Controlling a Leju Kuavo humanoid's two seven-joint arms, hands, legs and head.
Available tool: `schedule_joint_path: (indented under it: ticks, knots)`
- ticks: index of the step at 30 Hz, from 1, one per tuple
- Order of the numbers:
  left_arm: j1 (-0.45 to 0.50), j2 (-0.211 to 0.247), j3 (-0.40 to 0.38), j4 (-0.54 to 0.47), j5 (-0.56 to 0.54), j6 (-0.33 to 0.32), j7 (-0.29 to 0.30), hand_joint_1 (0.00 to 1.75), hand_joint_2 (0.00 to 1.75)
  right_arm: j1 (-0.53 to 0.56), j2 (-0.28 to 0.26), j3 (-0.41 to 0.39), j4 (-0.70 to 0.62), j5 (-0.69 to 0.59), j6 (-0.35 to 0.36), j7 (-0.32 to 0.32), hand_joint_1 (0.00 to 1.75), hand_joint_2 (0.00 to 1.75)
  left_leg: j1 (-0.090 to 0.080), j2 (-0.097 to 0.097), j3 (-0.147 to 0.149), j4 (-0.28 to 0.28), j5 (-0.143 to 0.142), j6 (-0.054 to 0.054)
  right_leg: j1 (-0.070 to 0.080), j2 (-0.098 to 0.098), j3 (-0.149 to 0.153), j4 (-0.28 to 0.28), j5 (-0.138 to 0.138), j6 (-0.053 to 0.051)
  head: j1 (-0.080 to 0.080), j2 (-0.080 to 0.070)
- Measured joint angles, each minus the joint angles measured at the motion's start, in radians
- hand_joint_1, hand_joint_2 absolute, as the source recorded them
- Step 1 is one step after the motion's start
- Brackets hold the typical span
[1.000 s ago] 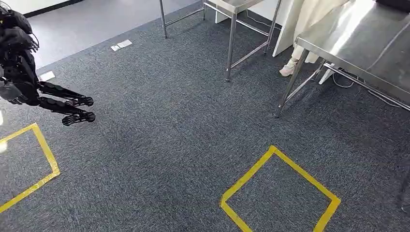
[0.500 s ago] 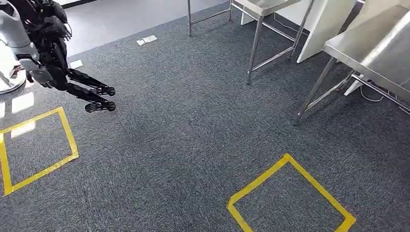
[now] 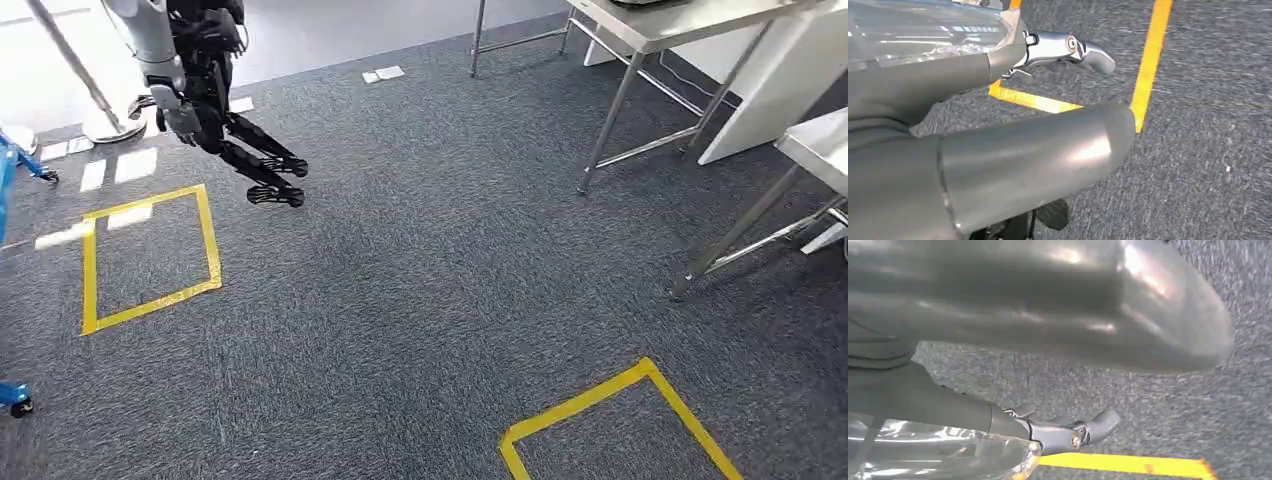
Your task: Take the parts from the cabinet and place them on the table.
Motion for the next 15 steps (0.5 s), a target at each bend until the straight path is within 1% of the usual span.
schedule_joint_path:
  ticks: [1, 2, 3, 4, 5, 6, 7, 8, 9, 10, 11, 12, 13, 14, 15]
  knots:
    - [0.003, -0.005, 0.000, 0.000, 0.000, 0.001, -0.004, 0.00, 0.00, 0.000, 0.000, 0.000, 0.000, 0.000, 0.001, 0.000, 0.00, 0.00, 0.001, -0.006, -0.003, -0.001, 0.002, -0.005, -0.002, -0.014, -0.002, 0.001, 0.001, -0.006, -0.002, 0.000]
    - [0.008, -0.008, 0.000, 0.000, 0.000, 0.002, -0.009, 0.00, 0.00, 0.000, 0.000, 0.000, 0.000, 0.000, 0.001, 0.000, 0.00, 0.00, 0.003, -0.013, -0.004, -0.004, 0.004, -0.010, 0.003, -0.020, -0.002, 0.003, 0.001, -0.012, -0.002, 0.000]
    - [0.016, -0.010, 0.000, 0.000, 0.000, 0.003, -0.012, 0.00, 0.00, -0.001, 0.000, 0.000, 0.000, 0.000, 0.003, 0.000, 0.00, 0.00, 0.007, -0.021, -0.005, -0.006, 0.007, -0.018, 0.006, -0.028, 0.009, 0.003, 0.003, -0.018, -0.001, 0.000]
    - [0.023, -0.013, 0.000, 0.000, 0.000, 0.007, -0.015, 0.00, 0.00, -0.002, 0.000, 0.000, 0.000, 0.000, 0.008, 0.000, 0.00, 0.00, 0.008, -0.026, -0.009, -0.003, 0.006, -0.024, -0.009, -0.039, 0.009, -0.004, 0.010, -0.029, -0.002, 0.000]
    - [0.028, -0.017, 0.000, 0.000, 0.000, 0.011, -0.018, 0.00, 0.00, -0.004, 0.000, 0.000, 0.000, 0.000, 0.011, 0.000, 0.00, 0.00, 0.007, 0.021, -0.018, 0.017, -0.011, -0.025, -0.009, -0.049, 0.012, -0.005, 0.014, -0.036, -0.002, 0.000]
    - [0.028, -0.022, 0.000, 0.000, 0.001, 0.017, -0.019, 0.00, 0.00, -0.004, 0.000, 0.000, 0.000, 0.000, 0.014, 0.000, 0.00, 0.00, 0.005, 0.061, -0.043, 0.073, -0.051, -0.028, -0.006, -0.059, 0.011, -0.005, 0.013, -0.037, -0.016, 0.000]
    - [0.027, -0.025, 0.000, 0.000, 0.001, 0.021, -0.021, 0.00, 0.00, -0.002, 0.000, 0.000, 0.000, 0.000, 0.016, 0.001, 0.00, 0.00, 0.007, 0.076, -0.072, 0.133, -0.085, -0.030, -0.005, -0.070, 0.011, -0.005, 0.012, -0.041, -0.026, 0.000]
    - [0.026, -0.031, 0.000, 0.000, 0.001, 0.024, -0.023, 0.00, 0.00, 0.001, 0.000, 0.000, -0.001, 0.000, 0.018, 0.003, 0.00, 0.00, 0.008, 0.088, -0.123, 0.238, -0.132, -0.034, 0.000, -0.089, 0.010, -0.005, 0.011, -0.046, -0.026, 0.000]
    - [0.028, -0.039, 0.000, 0.000, 0.000, 0.028, -0.024, 0.00, 0.00, 0.001, -0.001, 0.000, -0.001, 0.000, 0.019, 0.008, 0.00, 0.00, 0.010, 0.091, -0.157, 0.307, -0.153, -0.036, 0.002, -0.104, 0.009, -0.005, 0.010, -0.048, -0.027, 0.000]
    - [0.030, -0.044, 0.000, 0.001, 0.000, 0.034, -0.024, 0.00, 0.00, 0.000, -0.002, 0.000, -0.001, 0.000, 0.021, 0.010, 0.00, 0.00, 0.012, 0.094, -0.167, 0.327, -0.150, -0.037, 0.003, -0.114, 0.009, -0.005, 0.009, -0.048, -0.026, 0.000]
    - [0.034, -0.048, 0.000, 0.001, 0.000, 0.036, -0.024, 0.00, 0.00, -0.001, -0.002, 0.000, -0.002, 0.000, 0.023, 0.010, 0.00, 0.00, 0.014, 0.098, -0.152, 0.300, -0.126, -0.037, 0.003, -0.126, 0.010, -0.005, 0.008, -0.050, -0.026, 0.000]
    - [0.036, -0.052, 0.000, 0.001, 0.000, 0.040, -0.025, 0.00, 0.00, -0.002, -0.001, 0.000, -0.003, 0.000, 0.025, 0.011, 0.00, 0.00, 0.015, 0.104, -0.117, 0.234, -0.089, -0.036, 0.003, -0.136, 0.012, -0.005, 0.007, -0.051, -0.027, 0.000]
    - [0.037, -0.055, 0.000, 0.001, -0.001, 0.044, -0.027, 0.00, 0.00, -0.003, -0.001, 0.000, -0.003, 0.000, 0.029, 0.012, 0.00, 0.00, 0.017, 0.119, -0.058, 0.129, -0.045, -0.035, 0.003, -0.146, 0.014, -0.005, 0.004, -0.049, -0.027, 0.000]
    - [0.036, -0.057, 0.000, 0.001, -0.002, 0.046, -0.028, 0.00, 0.00, -0.003, -0.001, 0.000, -0.004, 0.000, 0.032, 0.012, 0.00, 0.00, 0.017, 0.152, -0.002, 0.035, -0.015, -0.032, 0.004, -0.155, 0.017, -0.005, 0.002, -0.046, -0.028, 0.000]
    - [0.033, -0.061, 0.000, 0.001, -0.004, 0.048, -0.029, 0.00, 0.00, -0.004, -0.002, 0.000, -0.005, 0.000, 0.034, 0.012, 0.00, 0.00, 0.008, 0.177, 0.009, 0.018, -0.029, -0.027, 0.014, -0.163, 0.017, -0.005, -0.001, -0.040, -0.026, 0.000]
